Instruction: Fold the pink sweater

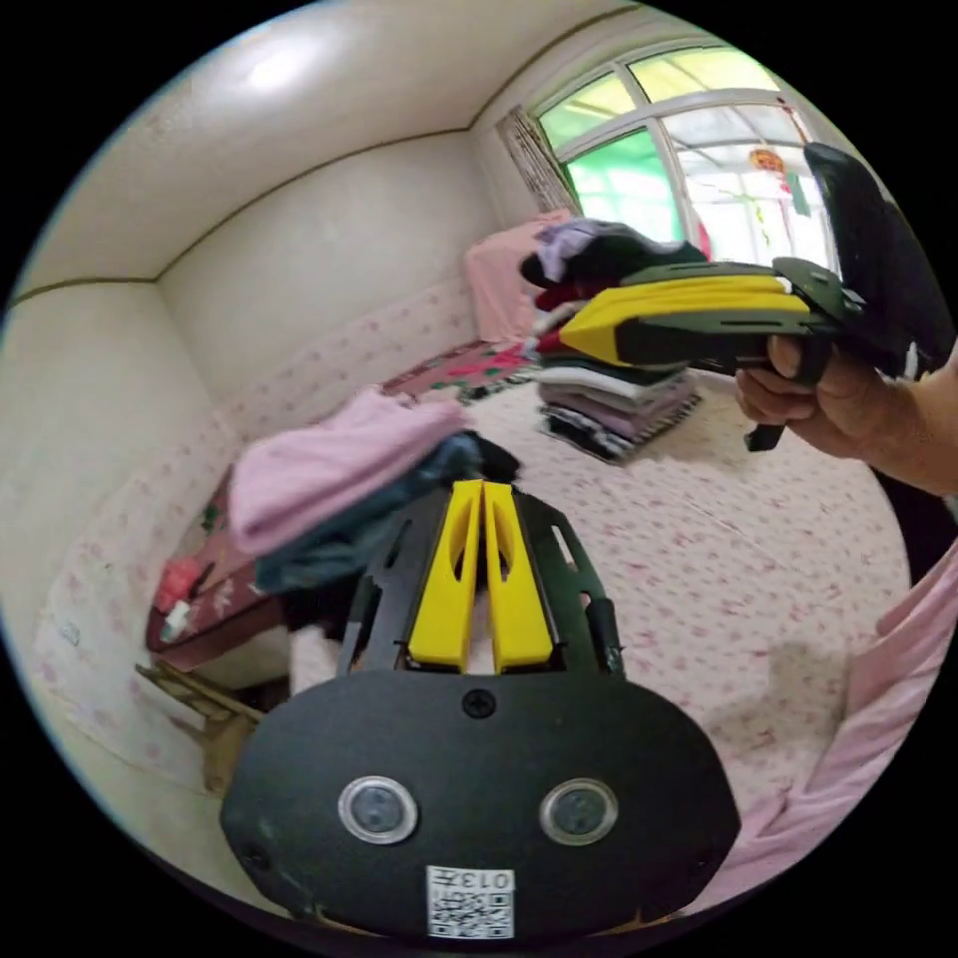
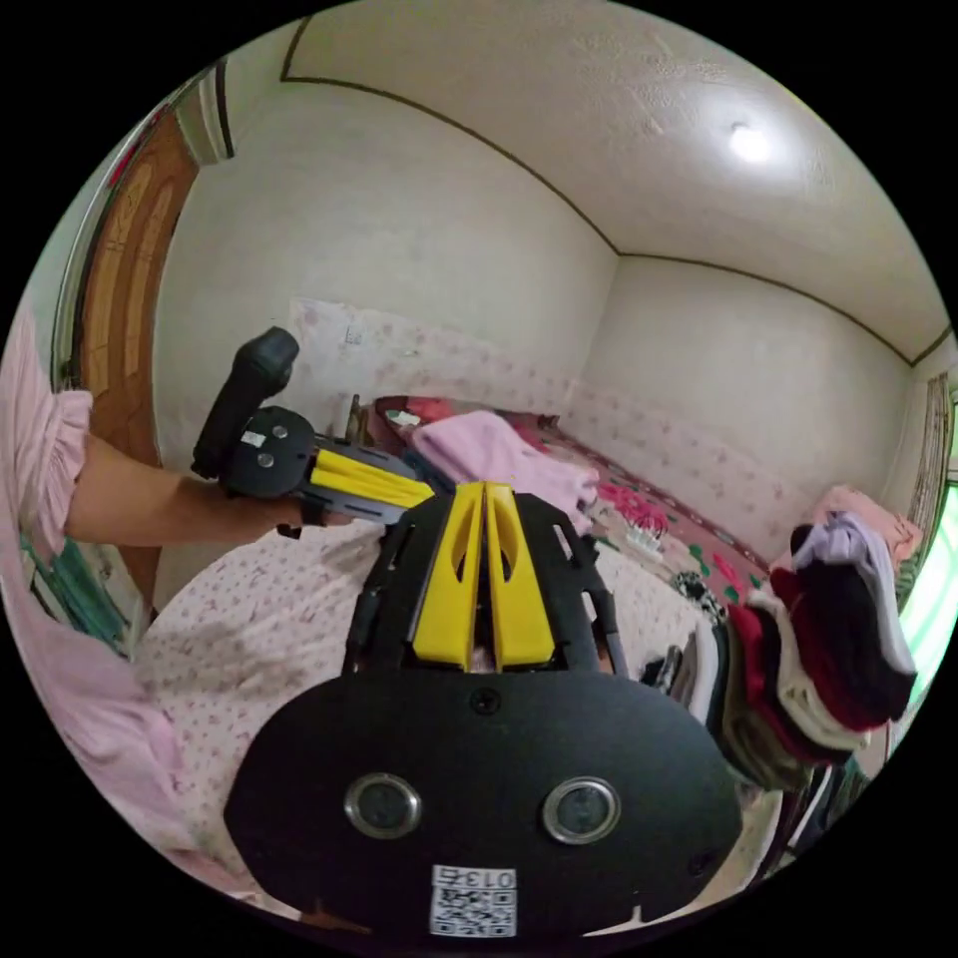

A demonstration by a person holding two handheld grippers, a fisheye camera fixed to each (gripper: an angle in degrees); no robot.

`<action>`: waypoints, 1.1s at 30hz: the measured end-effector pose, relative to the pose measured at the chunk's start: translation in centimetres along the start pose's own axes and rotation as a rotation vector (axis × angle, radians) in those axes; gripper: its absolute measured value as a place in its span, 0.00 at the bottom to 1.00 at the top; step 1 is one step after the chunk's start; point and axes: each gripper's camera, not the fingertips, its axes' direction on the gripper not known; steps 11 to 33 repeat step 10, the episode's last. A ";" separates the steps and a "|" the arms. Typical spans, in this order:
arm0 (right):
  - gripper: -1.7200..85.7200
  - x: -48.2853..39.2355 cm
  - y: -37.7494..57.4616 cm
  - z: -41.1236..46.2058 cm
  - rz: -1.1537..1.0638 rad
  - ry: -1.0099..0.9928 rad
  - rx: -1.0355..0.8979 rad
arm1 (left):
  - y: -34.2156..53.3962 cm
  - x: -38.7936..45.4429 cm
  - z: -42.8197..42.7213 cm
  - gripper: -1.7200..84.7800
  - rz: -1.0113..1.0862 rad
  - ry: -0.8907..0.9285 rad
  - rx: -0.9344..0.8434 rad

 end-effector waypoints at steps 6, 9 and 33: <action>0.02 4.0 8.5 -10.9 0.124 0.051 -0.248 | -2.5 14.6 3.0 0.02 -0.096 0.387 -0.128; 0.02 8.9 12.5 -17.3 0.191 0.157 -0.348 | -6.9 20.4 3.5 0.02 -0.040 0.465 -0.119; 0.02 11.4 14.0 -20.1 0.244 0.204 -0.373 | -9.1 22.5 3.9 0.02 -0.009 0.488 -0.121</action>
